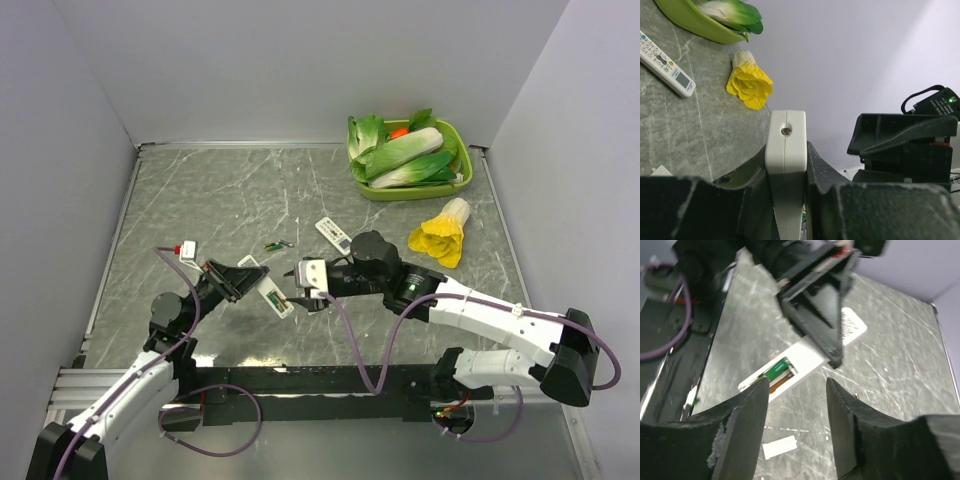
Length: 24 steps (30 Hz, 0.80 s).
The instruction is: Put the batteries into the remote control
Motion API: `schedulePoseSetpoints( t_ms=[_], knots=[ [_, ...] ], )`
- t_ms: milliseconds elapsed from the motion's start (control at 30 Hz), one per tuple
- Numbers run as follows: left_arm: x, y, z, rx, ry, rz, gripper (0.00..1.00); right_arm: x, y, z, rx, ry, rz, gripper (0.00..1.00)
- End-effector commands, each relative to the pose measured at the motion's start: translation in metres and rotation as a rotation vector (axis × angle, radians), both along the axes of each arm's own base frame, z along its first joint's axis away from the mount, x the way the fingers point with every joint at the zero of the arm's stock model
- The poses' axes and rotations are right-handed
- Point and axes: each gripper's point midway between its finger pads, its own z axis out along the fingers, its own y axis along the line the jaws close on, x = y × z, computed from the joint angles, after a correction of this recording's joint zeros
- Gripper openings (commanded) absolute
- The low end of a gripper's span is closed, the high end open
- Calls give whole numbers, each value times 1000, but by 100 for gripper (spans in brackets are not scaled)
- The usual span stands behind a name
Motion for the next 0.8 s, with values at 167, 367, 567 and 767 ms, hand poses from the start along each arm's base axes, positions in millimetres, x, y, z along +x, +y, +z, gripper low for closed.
schedulePoseSetpoints(
  t_ms=[167, 367, 567, 767],
  knots=[
    [-8, -5, 1, 3, -20, -54, 2, -12, 14, 3, -26, -173, 219, 52],
    [-9, -7, 2, 7, -17, -67, 2, -11, 21, -4, -49, -180, 254, 49],
    [-9, -8, 3, 13, -18, -74, 2, -10, 26, -11, -67, -173, 277, 49],
    [-10, -9, 6, 7, -23, -80, 2, -9, 28, -21, -92, -162, 288, 49]
  ],
)
